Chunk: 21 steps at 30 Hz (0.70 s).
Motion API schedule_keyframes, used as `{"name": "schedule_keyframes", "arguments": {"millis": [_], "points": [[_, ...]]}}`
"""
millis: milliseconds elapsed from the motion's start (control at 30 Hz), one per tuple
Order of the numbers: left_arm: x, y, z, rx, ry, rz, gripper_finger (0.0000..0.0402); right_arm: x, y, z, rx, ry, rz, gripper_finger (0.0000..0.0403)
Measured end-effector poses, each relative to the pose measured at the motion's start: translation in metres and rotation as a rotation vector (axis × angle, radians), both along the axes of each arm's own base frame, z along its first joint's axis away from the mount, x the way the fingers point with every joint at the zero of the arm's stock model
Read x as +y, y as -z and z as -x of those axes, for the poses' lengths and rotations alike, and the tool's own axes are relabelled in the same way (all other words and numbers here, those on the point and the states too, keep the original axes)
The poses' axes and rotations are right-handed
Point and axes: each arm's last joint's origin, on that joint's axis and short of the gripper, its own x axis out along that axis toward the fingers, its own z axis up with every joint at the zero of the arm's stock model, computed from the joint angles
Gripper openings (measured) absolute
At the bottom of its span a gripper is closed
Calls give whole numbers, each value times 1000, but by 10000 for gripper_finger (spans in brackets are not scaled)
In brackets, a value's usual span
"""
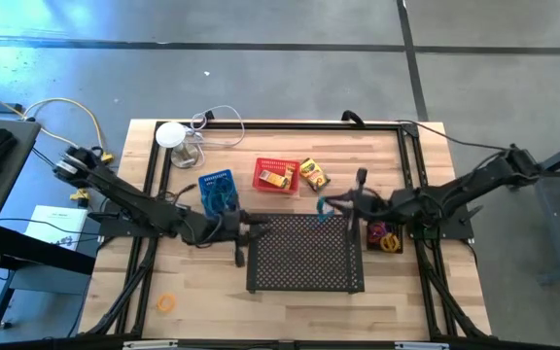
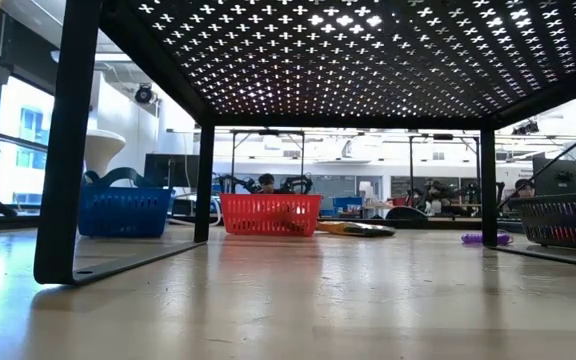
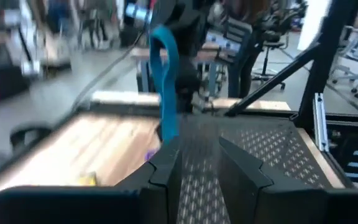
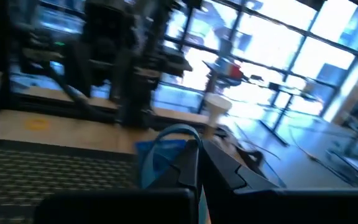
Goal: Pick & Place Office Desk Supplies
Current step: Put the blue rubber band into the blue bin
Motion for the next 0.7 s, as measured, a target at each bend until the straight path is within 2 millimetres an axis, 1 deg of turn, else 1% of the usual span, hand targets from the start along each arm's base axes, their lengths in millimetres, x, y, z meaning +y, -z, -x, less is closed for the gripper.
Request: {"name": "schedule_keyframes", "arguments": {"millis": [167, 300, 400, 533, 600, 700], "points": [[-15, 15, -21, -92, 9, -152, 90, 23, 9, -9, -5, -79, 31, 3], [-20, 27, -32, -154, -1, -170, 90, 36, 17, -17, -16, -141, 44, 3], [-19, 35, -39, -189, 28, -80, 90, 44, 24, -24, -33, -183, 46, 3], [-14, 41, -48, -231, 173, 48, 90, 48, 29, -32, -57, -199, 76, 3], [-11, 44, -51, -235, 225, 106, 90, 50, 29, -37, -54, -199, 81, 3], [-4, 46, -54, -231, 224, 197, 90, 55, 25, -47, -46, -210, 88, 3]]}}
